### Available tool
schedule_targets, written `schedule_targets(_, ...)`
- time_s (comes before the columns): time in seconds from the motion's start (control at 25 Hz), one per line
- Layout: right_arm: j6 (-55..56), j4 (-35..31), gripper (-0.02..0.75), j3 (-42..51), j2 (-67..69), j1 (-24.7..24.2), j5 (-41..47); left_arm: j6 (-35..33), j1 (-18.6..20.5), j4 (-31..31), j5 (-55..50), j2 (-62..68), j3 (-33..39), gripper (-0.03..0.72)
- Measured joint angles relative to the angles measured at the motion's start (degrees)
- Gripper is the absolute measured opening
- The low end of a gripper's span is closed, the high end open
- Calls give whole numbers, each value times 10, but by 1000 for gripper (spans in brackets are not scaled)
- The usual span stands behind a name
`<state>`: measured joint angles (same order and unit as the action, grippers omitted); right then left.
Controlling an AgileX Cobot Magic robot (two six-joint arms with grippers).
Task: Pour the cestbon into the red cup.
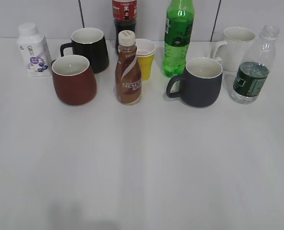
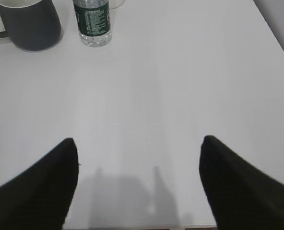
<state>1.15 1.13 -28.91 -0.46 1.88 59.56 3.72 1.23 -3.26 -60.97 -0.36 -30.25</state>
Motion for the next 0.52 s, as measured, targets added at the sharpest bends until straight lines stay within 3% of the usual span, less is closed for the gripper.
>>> schedule_targets(0.52, 0, 0, 589, 0, 0, 0, 0, 0, 0, 0, 0, 0, 0, 246)
